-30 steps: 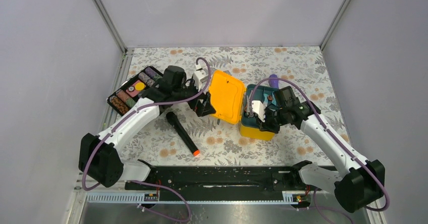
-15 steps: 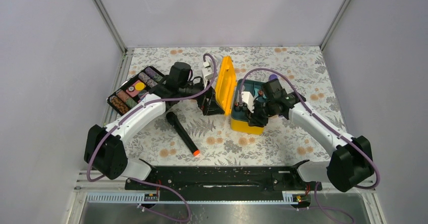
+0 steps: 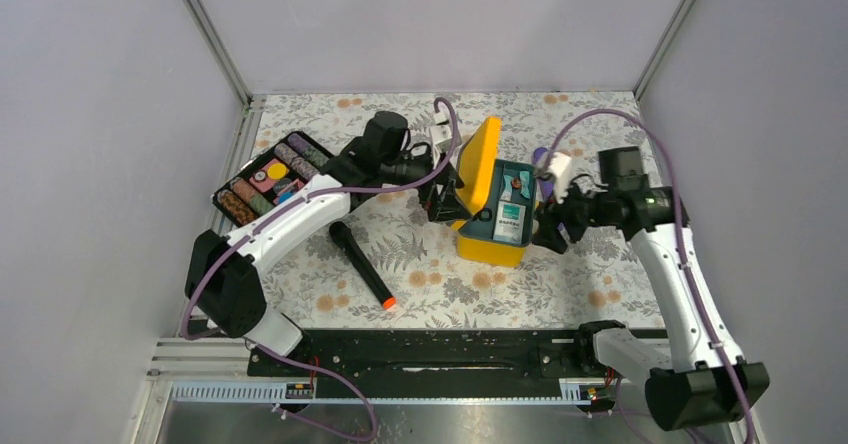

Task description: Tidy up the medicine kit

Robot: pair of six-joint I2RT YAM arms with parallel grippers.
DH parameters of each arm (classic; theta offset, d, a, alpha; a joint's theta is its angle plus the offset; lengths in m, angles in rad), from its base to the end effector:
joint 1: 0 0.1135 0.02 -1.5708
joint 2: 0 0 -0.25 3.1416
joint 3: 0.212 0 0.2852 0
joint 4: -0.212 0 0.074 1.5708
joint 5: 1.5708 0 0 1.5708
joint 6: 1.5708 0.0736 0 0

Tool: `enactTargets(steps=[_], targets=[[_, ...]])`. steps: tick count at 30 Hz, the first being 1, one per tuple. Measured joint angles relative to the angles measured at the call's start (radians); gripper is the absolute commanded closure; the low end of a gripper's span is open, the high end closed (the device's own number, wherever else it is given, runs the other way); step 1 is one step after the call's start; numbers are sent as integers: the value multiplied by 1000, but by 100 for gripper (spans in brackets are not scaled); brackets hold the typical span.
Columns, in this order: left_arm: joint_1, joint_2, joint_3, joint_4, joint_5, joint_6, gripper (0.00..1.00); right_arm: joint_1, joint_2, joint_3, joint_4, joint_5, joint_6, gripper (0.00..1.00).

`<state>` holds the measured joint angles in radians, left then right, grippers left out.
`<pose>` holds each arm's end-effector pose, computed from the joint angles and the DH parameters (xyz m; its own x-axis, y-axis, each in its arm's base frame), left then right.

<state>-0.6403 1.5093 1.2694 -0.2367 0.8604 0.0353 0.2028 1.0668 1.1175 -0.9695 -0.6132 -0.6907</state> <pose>0.2859 -0.2826 0.2991 -0.3348 0.2782 -0.9003 0.9422 0.1108 -0.3162 0.2423 0.0931 0.2998 -0.2773 -0.5889 -0.7591 -0.8866 0.4613 -0.0340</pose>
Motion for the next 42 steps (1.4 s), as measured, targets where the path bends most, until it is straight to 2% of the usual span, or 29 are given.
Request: enactTargets(steps=[4,7,9,13,18,23,31,35,42], targets=[[-37,53,49,0,-13,2,1,-249,-17,13,-73,-120,56,26],[-58,101,80,-2,-24,0,1,-389,19,12,-83,-213,124,26],[-72,135,103,-8,-34,1,1,-470,60,-5,-39,-289,218,25],[-93,180,156,-21,-84,0,2,-558,132,-117,167,-386,467,26],[-103,229,233,-22,-159,-56,4,-570,207,-274,430,-431,710,26],[-103,323,303,-8,-174,-135,16,-570,283,-340,652,-455,871,26],[-115,463,351,77,-130,-217,44,-570,396,-398,913,-486,1032,26],[-127,481,357,94,-126,-229,50,-570,479,-406,1041,-531,1115,27],[-132,487,349,106,-134,-216,59,-570,534,-459,1225,-612,1218,27]])
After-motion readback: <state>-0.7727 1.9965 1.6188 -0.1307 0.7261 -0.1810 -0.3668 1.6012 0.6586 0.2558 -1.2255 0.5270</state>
